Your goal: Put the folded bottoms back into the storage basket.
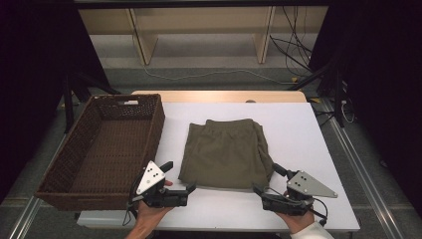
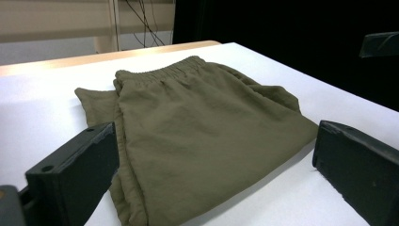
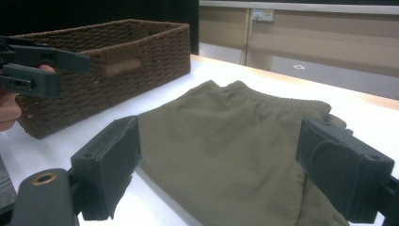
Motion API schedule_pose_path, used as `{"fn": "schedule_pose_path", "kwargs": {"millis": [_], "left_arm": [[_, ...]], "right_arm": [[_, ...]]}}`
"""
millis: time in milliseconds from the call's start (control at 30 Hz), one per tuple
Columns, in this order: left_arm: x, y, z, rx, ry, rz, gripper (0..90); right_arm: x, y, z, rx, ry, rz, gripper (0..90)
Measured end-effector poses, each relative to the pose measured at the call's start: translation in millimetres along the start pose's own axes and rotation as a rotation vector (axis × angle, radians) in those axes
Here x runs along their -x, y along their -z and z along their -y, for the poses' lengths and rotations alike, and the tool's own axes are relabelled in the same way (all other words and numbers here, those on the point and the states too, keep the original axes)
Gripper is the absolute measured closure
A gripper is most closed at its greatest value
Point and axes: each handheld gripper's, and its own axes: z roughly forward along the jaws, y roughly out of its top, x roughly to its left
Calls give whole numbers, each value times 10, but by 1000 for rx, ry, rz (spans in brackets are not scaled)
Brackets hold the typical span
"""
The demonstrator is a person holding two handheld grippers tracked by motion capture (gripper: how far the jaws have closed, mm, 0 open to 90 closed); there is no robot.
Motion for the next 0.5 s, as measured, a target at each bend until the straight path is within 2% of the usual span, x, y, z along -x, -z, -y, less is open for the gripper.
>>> {"fn": "schedule_pose_path", "kwargs": {"millis": [100, 233, 267, 300, 500], "left_arm": [[-4, -9, -5, -7, 7, -2, 10], [-34, -27, -22, -24, 36, -9, 16], [-48, -42, -25, -25, 60, -15, 22], [-48, -42, -25, -25, 60, -15, 22], [-59, -105, -41, -83, 83, -44, 34]], "right_arm": [[10, 5, -1, -2, -4, 3, 154], [24, 8, -7, -1, -4, 7, 156], [33, 12, -12, -3, -5, 9, 158], [33, 12, -12, -3, -5, 9, 158], [92, 13, -45, 0, -10, 29, 160]]}}
